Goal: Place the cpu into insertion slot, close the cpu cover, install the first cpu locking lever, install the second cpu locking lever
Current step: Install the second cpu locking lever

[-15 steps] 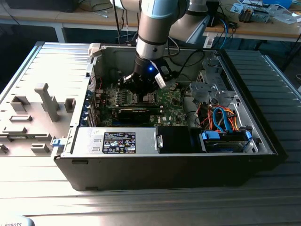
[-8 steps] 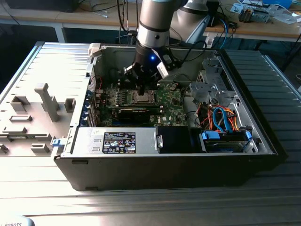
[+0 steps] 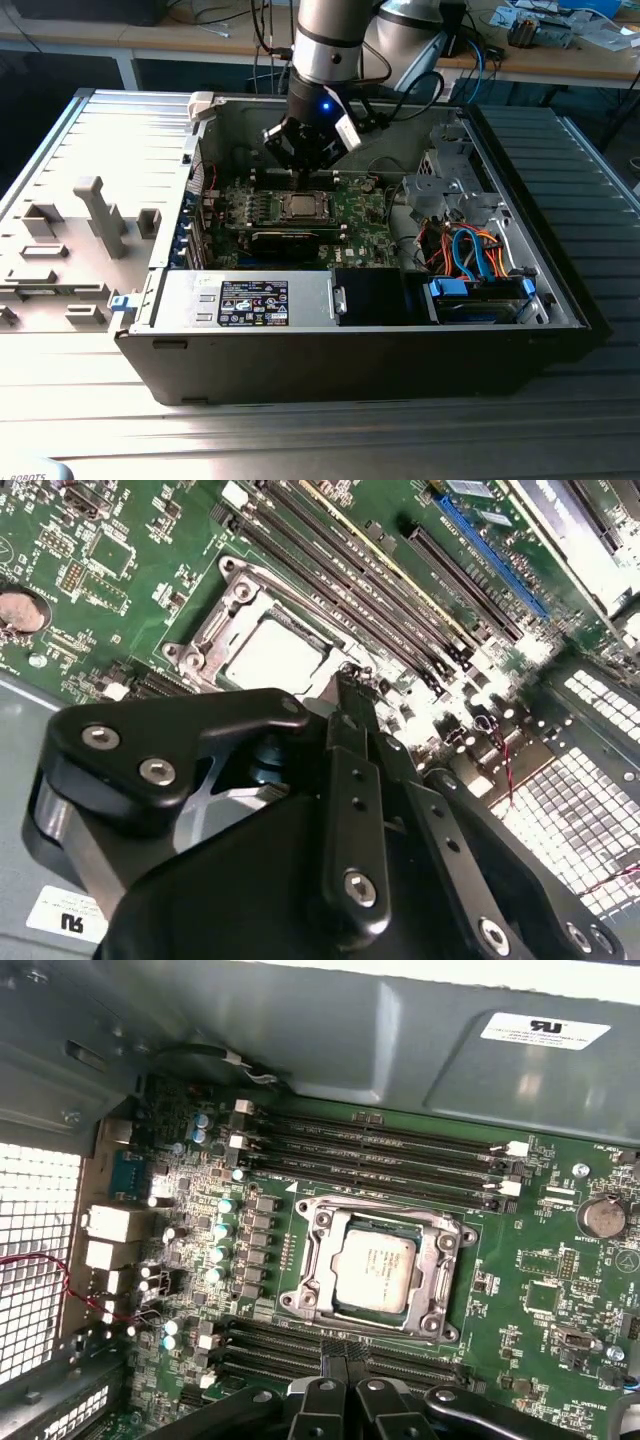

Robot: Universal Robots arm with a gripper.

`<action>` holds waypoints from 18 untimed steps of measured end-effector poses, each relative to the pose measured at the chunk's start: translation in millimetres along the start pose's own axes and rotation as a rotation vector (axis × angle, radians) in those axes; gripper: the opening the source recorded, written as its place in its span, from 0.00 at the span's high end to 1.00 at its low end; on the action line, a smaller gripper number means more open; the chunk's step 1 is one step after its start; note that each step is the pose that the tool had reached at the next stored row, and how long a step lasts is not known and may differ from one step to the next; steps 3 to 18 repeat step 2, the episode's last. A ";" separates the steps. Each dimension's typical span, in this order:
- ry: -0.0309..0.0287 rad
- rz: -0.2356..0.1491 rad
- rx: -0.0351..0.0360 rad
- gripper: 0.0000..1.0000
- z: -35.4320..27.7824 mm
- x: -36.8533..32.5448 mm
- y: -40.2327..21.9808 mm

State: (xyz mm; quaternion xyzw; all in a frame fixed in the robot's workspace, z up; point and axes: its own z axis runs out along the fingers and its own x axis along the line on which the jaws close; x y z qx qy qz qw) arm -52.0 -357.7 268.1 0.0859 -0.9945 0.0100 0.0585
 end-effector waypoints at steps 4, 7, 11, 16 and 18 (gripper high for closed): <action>0.0000 0.000 0.0000 0.89 0.0 0.0 0.0; 0.0000 0.000 0.0000 0.89 0.0 0.0 0.0; 0.0000 0.000 0.0000 0.89 0.0 0.0 0.0; 0.0000 0.000 0.0000 0.89 0.0 0.0 0.0; 0.0000 0.000 0.0000 0.89 0.0 0.0 0.0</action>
